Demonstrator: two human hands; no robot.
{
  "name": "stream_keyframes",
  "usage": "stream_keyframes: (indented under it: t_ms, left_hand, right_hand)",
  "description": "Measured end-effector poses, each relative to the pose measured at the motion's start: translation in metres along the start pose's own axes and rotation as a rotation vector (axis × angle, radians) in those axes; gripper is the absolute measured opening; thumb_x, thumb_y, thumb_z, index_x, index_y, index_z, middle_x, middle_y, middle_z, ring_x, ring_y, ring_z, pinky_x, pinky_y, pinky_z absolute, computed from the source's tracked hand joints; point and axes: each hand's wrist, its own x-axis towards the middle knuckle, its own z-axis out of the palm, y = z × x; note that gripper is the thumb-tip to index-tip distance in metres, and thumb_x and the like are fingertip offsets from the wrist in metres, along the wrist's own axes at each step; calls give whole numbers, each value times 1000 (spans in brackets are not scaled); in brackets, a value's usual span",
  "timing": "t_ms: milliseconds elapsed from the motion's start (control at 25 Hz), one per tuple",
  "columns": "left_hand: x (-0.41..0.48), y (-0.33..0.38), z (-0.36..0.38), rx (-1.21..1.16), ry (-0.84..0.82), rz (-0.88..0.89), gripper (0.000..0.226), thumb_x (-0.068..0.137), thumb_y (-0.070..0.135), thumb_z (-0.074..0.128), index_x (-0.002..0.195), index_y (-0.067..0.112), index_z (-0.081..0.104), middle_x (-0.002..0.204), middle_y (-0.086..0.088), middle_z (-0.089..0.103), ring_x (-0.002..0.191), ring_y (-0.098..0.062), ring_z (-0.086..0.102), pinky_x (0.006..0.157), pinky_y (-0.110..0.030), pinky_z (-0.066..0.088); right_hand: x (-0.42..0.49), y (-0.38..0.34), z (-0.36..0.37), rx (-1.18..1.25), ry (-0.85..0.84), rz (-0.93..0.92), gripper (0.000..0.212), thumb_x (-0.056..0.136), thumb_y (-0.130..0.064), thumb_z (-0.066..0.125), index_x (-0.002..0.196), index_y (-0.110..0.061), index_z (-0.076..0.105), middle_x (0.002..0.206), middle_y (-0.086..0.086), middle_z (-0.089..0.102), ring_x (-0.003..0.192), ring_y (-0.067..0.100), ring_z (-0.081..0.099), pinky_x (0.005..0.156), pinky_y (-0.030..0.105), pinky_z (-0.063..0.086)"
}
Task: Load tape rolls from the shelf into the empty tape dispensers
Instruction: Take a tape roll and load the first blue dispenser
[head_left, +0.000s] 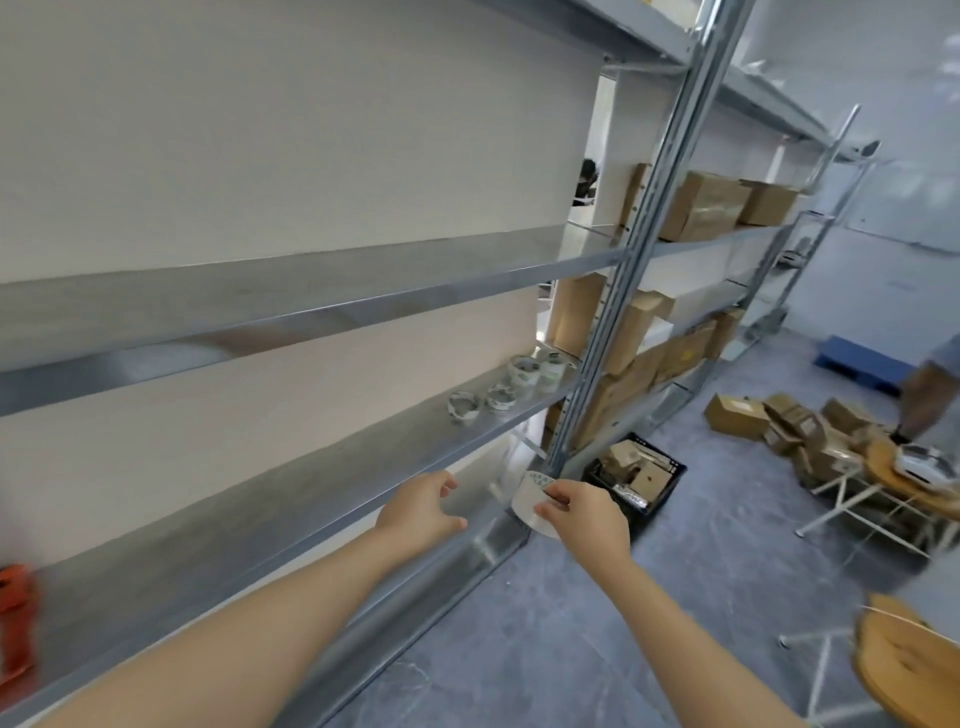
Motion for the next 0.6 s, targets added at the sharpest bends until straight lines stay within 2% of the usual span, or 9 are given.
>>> stream_keyframes:
  t_ms: [200,400,520,600]
  left_hand:
    - [89,24,22,-19,-42,29,56,75,33,76,125,22,55,126,0,59,110,-18,60,86,-27,45]
    - [195,38,25,-31,-46,22,54,75,31,75,124,19,56,127,-1,59,108,-18,59,91,-29,47]
    - [251,42,25,-19,-56,-3,57,76,30,75,127,20,54,130,1,58,114,-18,59,97,-34,48]
    - [284,46,31,-13,-72,-23,57,76,30,75,128,20,53,132,1,57,116,-18,58,99,-36,48]
  right_hand:
    - [73,33,-4,-7,25,46,19,82,-35,67,73,-19,64,59,-9,61,57,7,57,48,27,38]
    - [173,54,-1,15,-12,80,22,84,-32,66,69,-18,62,59,3,60,49,12,48,48,27,29]
    - [228,61,1,20,-11,75,23,84,-31,66,63,-26,59,53,-6,56,48,8,48,45,25,29]
    - [261,69,3,24,-20,86,14,84,-31,66,71,-27,66,63,-6,65,58,9,58,48,26,35]
